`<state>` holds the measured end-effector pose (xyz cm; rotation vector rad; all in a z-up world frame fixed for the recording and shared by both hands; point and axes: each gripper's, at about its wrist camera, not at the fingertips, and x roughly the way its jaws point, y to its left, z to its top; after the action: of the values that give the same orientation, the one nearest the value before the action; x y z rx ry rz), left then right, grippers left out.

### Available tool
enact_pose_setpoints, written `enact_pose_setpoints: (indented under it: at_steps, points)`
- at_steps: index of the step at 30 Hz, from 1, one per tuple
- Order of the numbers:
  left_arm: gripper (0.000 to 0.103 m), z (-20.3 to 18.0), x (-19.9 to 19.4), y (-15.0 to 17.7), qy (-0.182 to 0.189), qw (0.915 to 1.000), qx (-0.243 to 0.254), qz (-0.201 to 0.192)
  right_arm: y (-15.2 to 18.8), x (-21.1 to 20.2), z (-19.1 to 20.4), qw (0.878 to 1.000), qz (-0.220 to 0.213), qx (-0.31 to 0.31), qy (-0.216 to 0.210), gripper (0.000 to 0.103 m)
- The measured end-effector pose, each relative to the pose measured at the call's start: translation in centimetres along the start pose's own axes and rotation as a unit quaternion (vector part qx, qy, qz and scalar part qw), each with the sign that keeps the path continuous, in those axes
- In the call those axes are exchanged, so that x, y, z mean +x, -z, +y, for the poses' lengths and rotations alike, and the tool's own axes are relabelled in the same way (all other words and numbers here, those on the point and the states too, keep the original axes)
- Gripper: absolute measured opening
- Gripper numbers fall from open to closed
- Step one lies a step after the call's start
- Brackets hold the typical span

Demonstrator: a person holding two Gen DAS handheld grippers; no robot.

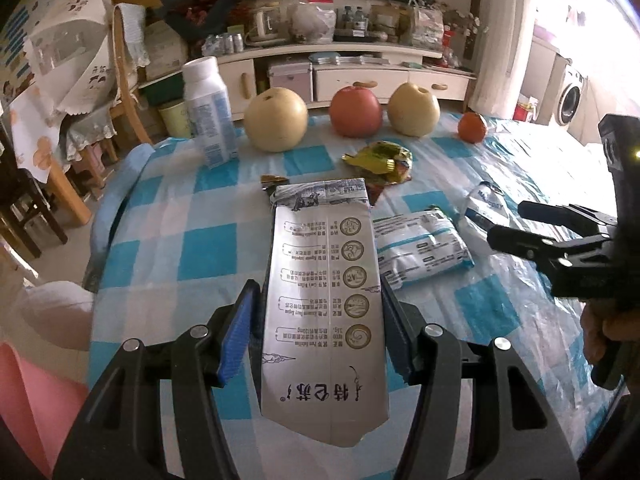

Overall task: Collect trash
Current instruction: 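Hold the printed packet in the left tool while the right tool grasps the Magicday packet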

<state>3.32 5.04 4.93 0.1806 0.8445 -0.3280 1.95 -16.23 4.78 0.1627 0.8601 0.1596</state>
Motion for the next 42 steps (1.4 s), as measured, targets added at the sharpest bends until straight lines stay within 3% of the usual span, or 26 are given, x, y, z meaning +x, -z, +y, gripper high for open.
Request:
enact_pose_setpoints:
  at_steps: [5, 8, 18, 20, 22, 26, 30, 33, 37, 39, 40, 41, 42]
  points:
    - [0.059, 0.6, -0.4, 0.0, 0.002, 0.9999, -0.009, -0.006, -0.5, 1.5, -2.4, 0.997, 0.004, 0.07, 0.018, 0.094]
    - [0.059, 0.5, -0.4, -0.1, 0.007, 0.9999, -0.012, -0.01, -0.5, 2.5, -2.5, 0.995, 0.016, 0.1, 0.008, 0.094]
    - [0.059, 0.4, 0.0, 0.5, 0.018, 0.9997, -0.017, -0.002, -1.2, 3.6, -1.8, 0.997, 0.011, 0.076, 0.003, 0.093]
    - [0.059, 0.4, 0.0, 0.6, 0.02, 0.9996, -0.018, 0.0, -1.5, 3.8, -1.8, 0.998, 0.015, 0.065, 0.014, 0.079]
    - [0.059, 0.4, 0.0, 0.6, 0.023, 0.9995, -0.02, 0.001, -1.5, 3.8, -1.8, 0.998, 0.022, 0.047, 0.023, 0.072]
    - [0.059, 0.9, 0.0, 0.8, 0.024, 0.9993, -0.027, 0.002, -1.4, 3.6, -1.8, 0.998, 0.037, 0.02, 0.051, 0.066]
    - [0.059, 1.5, -0.3, 0.8, 0.026, 0.9988, -0.041, -0.002, -1.1, 3.4, -2.2, 0.997, 0.044, 0.017, 0.066, 0.07]
    - [0.059, 1.8, -0.3, 0.9, 0.025, 0.9987, -0.045, -0.004, -0.8, 3.7, -2.0, 0.997, 0.045, 0.018, 0.065, 0.084]
    - [0.059, 2.1, -0.3, 0.9, 0.019, 0.9983, -0.055, -0.005, -0.7, 3.9, -1.5, 0.997, 0.037, 0.01, 0.063, 0.085]
    - [0.059, 2.1, -0.3, 0.9, 0.015, 0.998, -0.06, -0.006, -0.8, 3.8, -1.7, 0.997, 0.033, 0.007, 0.071, 0.08]
    - [0.059, 2.2, -0.3, 0.9, 0.013, 0.998, -0.062, -0.007, -0.8, 3.7, -1.8, 0.996, 0.03, 0.005, 0.081, 0.067]
    - [0.059, 2.2, -0.4, 0.9, 0.01, 0.9979, -0.064, -0.009, -0.8, 3.7, -1.9, 0.996, 0.029, 0.004, 0.085, 0.061]
    - [0.059, 2.3, -0.4, 0.9, 0.006, 0.9978, -0.066, -0.01, -0.8, 3.7, -2.1, 0.996, 0.028, 0.009, 0.08, 0.061]
